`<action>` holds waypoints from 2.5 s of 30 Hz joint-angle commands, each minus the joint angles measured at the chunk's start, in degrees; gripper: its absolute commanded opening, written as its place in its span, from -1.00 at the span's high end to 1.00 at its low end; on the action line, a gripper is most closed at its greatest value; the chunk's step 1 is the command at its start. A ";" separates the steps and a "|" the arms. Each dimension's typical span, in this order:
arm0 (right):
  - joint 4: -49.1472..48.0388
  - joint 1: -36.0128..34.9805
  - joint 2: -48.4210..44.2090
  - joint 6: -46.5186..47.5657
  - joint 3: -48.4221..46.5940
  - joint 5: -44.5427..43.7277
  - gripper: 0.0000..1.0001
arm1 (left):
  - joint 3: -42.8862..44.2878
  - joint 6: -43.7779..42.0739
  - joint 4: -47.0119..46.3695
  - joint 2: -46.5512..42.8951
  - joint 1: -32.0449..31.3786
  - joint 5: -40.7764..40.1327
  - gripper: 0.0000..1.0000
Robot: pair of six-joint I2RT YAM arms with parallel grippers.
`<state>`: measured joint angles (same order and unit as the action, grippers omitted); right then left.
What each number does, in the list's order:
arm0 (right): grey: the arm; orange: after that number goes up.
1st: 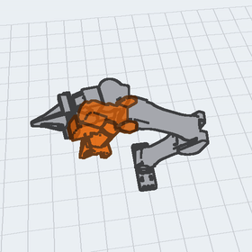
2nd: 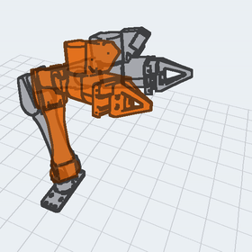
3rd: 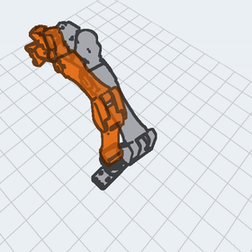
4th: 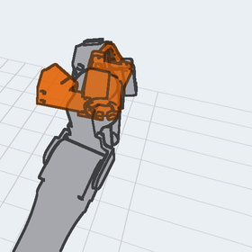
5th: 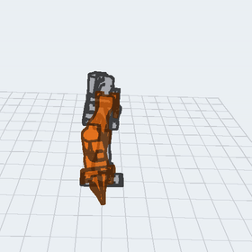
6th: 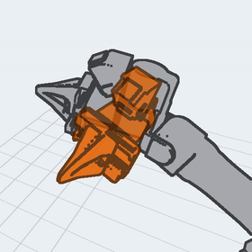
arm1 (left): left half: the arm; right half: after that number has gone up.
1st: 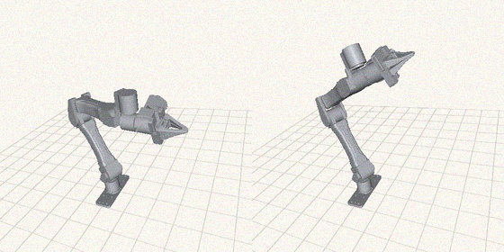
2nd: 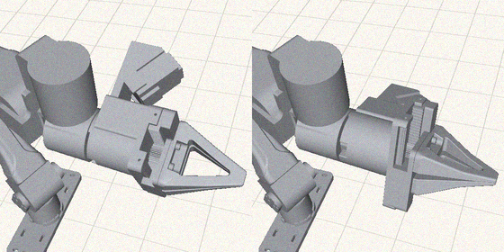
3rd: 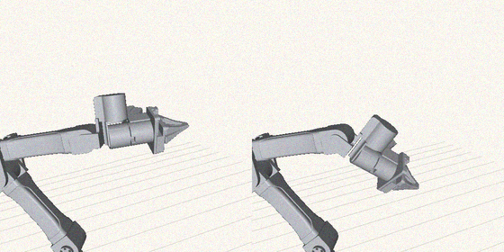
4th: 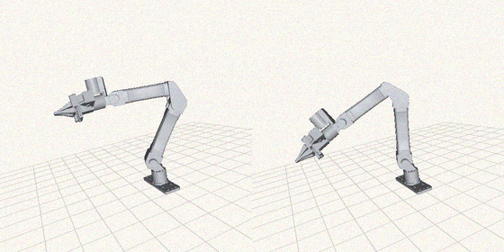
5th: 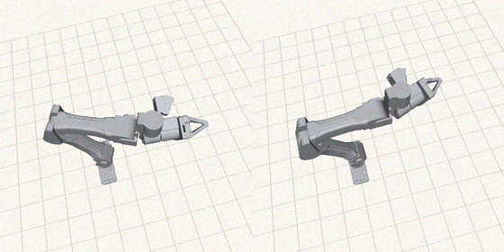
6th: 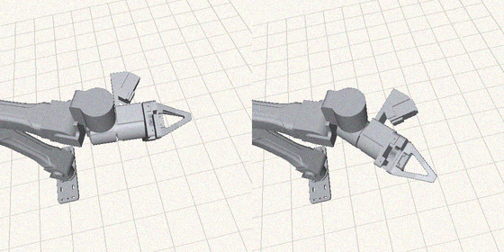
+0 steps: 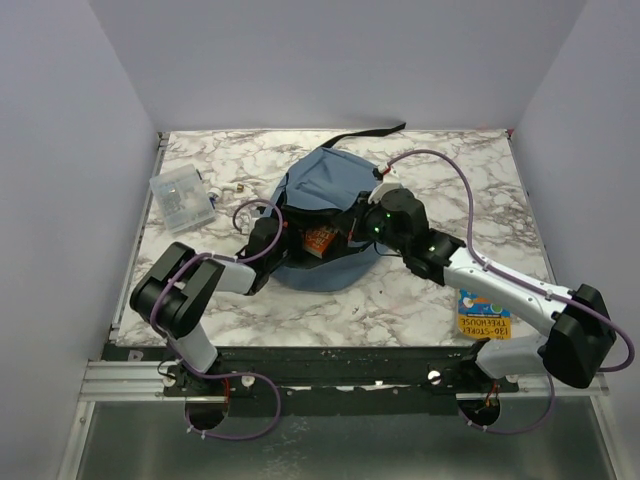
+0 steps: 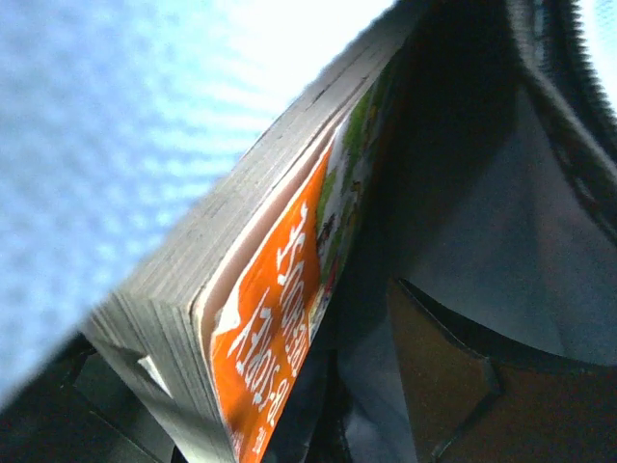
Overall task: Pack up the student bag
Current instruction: Place the book in the student bag, then move the book to the center of the board.
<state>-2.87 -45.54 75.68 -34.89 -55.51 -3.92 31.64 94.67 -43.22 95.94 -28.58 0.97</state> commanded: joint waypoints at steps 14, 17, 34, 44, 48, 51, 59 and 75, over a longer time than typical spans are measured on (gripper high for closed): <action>-2.68 -0.08 -1.68 1.02 -0.26 1.37 0.99 | 0.17 -6.41 25.13 -9.76 -0.43 -3.38 -0.57; -1.55 0.01 -1.64 1.54 -1.39 0.99 0.99 | 1.90 -6.66 27.05 -9.06 -0.43 -3.76 -0.43; -2.68 0.01 -0.24 0.13 -1.59 1.85 0.99 | 15.49 -10.11 27.30 -0.96 -3.24 -1.14 -0.22; -1.90 0.01 0.60 1.25 -1.07 1.70 0.99 | 5.65 -21.74 29.59 -13.17 -0.67 7.78 -0.74; -1.79 0.06 0.27 1.50 0.21 1.54 0.99 | 2.71 -27.98 34.00 -22.72 0.39 6.66 -0.71; -2.20 0.02 0.31 1.21 1.21 1.73 0.89 | 0.20 -33.57 36.67 -33.25 0.72 3.21 -0.71; 7.40 0.18 1.59 9.36 -2.57 3.38 -0.06 | -1.96 -47.35 49.04 -63.35 2.46 -7.42 -0.94; 10.05 16.42 -9.26 10.77 5.70 -8.93 -0.83 | 15.55 -78.90 65.20 -74.83 2.91 -11.11 -0.97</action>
<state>6.81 -38.33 66.57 -19.92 -53.32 -10.17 44.36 25.65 16.38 19.79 -25.93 -10.52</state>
